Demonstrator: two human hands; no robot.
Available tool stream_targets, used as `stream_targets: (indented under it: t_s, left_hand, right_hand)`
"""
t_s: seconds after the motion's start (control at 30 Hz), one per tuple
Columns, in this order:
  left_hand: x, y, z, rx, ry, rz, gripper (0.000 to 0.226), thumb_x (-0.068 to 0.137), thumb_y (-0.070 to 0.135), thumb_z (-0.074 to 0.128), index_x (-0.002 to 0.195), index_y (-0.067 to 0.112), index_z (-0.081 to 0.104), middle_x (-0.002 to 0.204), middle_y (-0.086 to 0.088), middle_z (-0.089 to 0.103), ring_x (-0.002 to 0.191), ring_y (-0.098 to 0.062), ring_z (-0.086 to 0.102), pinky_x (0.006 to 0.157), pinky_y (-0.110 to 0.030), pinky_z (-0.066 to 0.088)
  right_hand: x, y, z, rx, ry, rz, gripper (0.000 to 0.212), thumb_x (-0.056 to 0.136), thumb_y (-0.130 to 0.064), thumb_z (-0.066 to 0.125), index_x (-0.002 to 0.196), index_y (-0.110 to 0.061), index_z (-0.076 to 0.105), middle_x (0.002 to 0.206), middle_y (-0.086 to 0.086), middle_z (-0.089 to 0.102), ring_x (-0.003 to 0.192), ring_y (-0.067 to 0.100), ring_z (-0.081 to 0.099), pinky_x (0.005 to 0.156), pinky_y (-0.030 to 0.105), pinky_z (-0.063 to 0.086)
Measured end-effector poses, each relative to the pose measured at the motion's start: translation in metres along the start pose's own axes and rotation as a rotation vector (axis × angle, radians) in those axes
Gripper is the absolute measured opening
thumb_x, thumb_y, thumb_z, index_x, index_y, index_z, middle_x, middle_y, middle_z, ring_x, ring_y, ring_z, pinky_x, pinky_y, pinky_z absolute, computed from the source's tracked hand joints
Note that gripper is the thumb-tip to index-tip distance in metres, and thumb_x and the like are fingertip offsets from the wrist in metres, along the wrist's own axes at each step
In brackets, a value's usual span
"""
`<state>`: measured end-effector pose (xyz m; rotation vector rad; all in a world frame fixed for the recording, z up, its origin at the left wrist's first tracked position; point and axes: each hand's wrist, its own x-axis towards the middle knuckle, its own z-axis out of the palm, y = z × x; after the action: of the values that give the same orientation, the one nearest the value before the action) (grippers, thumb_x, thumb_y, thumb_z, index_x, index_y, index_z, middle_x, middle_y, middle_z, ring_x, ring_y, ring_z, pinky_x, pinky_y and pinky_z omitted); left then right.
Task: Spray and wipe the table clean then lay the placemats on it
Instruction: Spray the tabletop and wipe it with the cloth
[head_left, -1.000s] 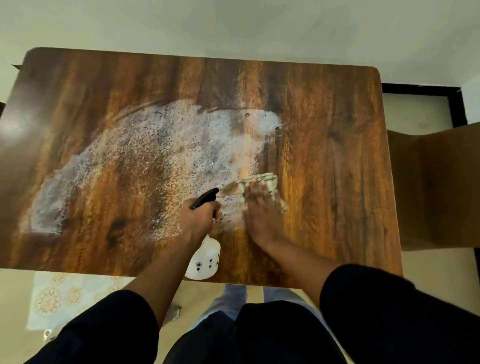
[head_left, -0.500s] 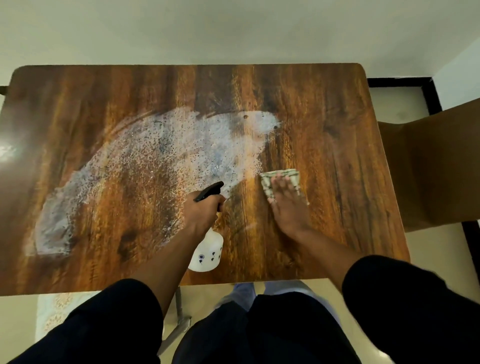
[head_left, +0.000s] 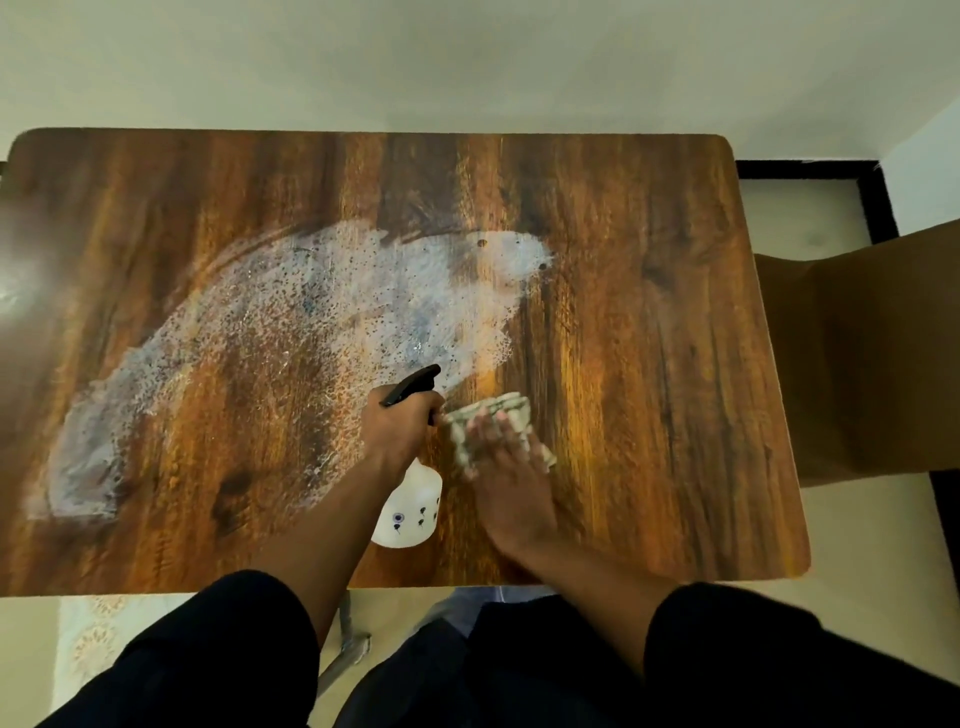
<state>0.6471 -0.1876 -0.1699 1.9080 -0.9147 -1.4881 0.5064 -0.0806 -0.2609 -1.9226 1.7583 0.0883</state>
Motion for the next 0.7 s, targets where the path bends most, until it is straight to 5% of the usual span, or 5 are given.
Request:
stream_targets:
  t_s: [0.13,0.27,0.43,0.53,0.7]
  left_hand:
    - [0.002,0.001,0.006,0.028,0.025,-0.025,0.030,0.079,0.009,0.070,0.063,0.034,0.076,0.066,-0.026,0.063,0.042,-0.024,0.042,0.051,-0.035,0.040]
    - [-0.001,-0.006,0.016,0.029,0.034,-0.058,0.021,0.077,0.015,0.072,0.073,0.035,0.077,0.067,-0.024,0.066,0.044,-0.025,0.046,0.052,-0.037,0.044]
    - [-0.001,-0.006,0.022,0.053,-0.005,-0.053,0.029,0.089,0.007,0.070,0.082,0.034,0.078,0.065,-0.013,0.065,0.040,-0.016,0.042,0.046,-0.029,0.038]
    - [0.002,-0.003,0.025,0.081,-0.011,-0.039,0.030,0.090,0.006,0.069,0.077,0.032,0.074,0.064,-0.013,0.065,0.037,-0.014,0.042,0.046,-0.030,0.039]
    - [0.012,0.007,0.031,0.074,-0.024,-0.029,0.030,0.089,0.005,0.067,0.084,0.032,0.078,0.064,-0.012,0.066,0.042,-0.017,0.043,0.046,-0.028,0.039]
  right_hand:
    - [-0.014,0.007,0.023,-0.121,-0.039,-0.438,0.063,0.108,-0.044,0.035,0.165,-0.023,0.017,0.173,-0.003,0.009,0.161,0.018,-0.003,0.127,0.051,0.007]
    - [0.006,0.054,-0.003,-0.223,-0.071,-0.583,0.061,0.109,-0.048,0.025,0.165,-0.027,0.012,0.171,-0.003,0.006,0.160,0.020,0.000,0.129,0.049,0.002]
    - [0.023,0.135,-0.050,-0.163,0.061,-0.211,0.063,0.109,-0.044,0.027,0.165,-0.026,0.004,0.172,-0.002,0.004,0.159,0.021,0.002,0.128,0.053,0.012]
    - [0.038,0.178,-0.081,-0.078,0.097,0.082,0.061,0.112,-0.042,0.027,0.163,-0.029,-0.003,0.170,-0.008,-0.008,0.157,0.013,-0.011,0.128,0.047,-0.009]
    - [0.065,0.181,-0.089,0.083,0.158,0.352,0.060,0.111,-0.042,0.025,0.166,-0.026,0.007,0.173,-0.008,-0.003,0.159,0.013,-0.010,0.128,0.045,-0.006]
